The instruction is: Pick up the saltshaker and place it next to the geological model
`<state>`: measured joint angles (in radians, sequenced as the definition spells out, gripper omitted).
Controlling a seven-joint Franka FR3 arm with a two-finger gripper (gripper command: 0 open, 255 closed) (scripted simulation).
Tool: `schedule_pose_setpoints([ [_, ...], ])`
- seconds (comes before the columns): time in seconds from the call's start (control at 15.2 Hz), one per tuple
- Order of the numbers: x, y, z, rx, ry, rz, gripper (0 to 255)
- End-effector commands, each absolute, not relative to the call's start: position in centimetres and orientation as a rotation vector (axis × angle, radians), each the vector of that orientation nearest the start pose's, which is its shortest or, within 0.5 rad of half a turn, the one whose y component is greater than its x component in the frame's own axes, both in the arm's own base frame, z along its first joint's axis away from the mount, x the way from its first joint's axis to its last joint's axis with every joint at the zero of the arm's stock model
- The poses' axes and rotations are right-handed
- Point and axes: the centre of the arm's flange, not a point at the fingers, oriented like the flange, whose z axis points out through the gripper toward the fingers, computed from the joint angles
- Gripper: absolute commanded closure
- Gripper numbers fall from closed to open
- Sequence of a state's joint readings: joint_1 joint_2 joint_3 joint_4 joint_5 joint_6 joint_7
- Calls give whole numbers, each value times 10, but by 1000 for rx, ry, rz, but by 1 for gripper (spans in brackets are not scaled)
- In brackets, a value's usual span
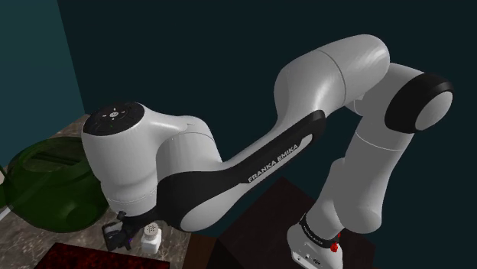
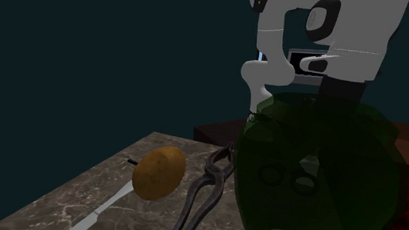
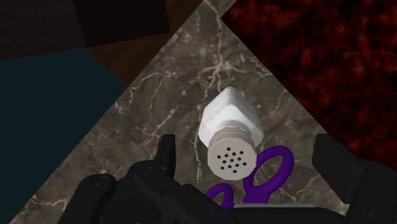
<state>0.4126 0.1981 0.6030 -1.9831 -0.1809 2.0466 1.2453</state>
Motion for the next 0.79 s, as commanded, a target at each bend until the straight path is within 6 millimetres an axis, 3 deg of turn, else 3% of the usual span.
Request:
schedule_pose_setpoints([
  [0.0, 321, 481, 389, -3238, 231, 0, 0],
  [0.2, 322, 485, 425, -3238, 231, 0, 0],
  [0.73, 322, 485, 425, -3238, 231, 0, 0],
])
